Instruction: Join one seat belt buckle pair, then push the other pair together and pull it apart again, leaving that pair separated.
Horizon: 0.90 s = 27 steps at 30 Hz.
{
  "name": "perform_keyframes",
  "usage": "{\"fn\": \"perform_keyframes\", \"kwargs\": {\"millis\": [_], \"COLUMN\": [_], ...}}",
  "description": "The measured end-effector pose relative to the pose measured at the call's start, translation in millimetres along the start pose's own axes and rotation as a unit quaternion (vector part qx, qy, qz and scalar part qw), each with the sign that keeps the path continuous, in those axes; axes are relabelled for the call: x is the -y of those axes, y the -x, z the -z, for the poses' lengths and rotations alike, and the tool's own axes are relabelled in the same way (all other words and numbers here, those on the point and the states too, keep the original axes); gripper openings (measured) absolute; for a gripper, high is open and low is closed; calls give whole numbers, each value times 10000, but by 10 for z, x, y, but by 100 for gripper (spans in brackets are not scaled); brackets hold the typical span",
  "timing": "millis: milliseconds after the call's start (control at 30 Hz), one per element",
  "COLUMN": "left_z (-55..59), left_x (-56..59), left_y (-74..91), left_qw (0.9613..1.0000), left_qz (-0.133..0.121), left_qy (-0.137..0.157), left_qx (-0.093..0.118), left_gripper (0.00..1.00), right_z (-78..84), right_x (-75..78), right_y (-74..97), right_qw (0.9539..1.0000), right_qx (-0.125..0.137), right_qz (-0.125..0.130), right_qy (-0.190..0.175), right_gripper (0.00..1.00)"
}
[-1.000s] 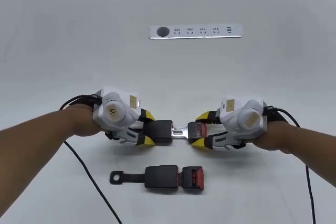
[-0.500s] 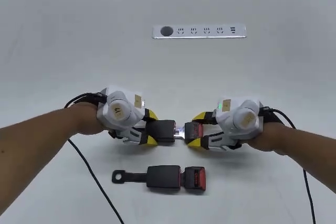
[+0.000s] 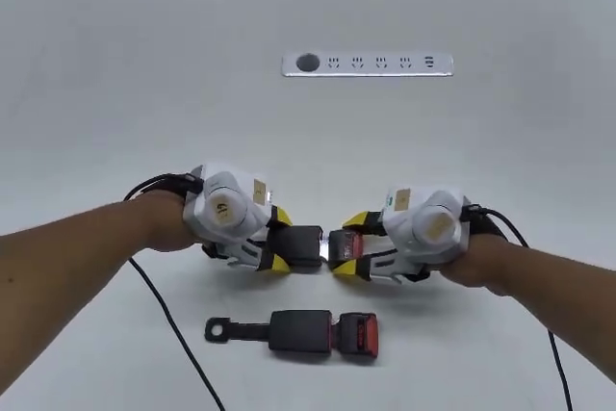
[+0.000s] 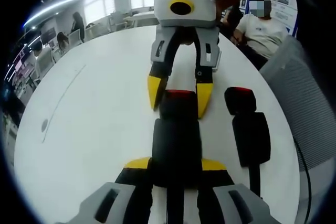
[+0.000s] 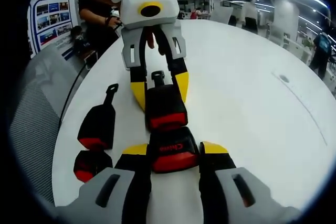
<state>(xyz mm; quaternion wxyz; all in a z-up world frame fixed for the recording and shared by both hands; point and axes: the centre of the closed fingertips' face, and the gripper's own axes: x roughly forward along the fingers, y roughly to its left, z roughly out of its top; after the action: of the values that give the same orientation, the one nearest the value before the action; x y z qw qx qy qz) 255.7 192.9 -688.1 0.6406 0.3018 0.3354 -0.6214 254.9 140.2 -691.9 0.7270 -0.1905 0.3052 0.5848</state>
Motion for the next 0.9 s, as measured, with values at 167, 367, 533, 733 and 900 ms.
{"fn": "perform_keyframes", "kwargs": {"millis": [167,367,533,733,900], "left_z": [16,14,30,15,22], "left_x": [1,9,3,17,16], "left_y": [-7,-12,-22,-28,-29], "left_qw": [10000,9999,9999,9992,9992], "left_qz": [32,43,83,168,166], "left_qy": [-29,-68,-133,-319,-318], "left_qx": [-14,-60,-71,-182,-177], "left_gripper": [33,33,33,34,34], "right_z": [7,9,-5,-7,-10], "right_x": [3,-8,-7,-1,-1], "right_y": [-27,-40,-41,-40,-40], "right_qw": [9998,9997,9996,9992,9991], "right_qx": [-104,-124,-143,-229,-247], "right_qz": [8,31,63,70,50], "right_qy": [141,188,252,322,343], "right_gripper": [34,34,34,34,34]}}
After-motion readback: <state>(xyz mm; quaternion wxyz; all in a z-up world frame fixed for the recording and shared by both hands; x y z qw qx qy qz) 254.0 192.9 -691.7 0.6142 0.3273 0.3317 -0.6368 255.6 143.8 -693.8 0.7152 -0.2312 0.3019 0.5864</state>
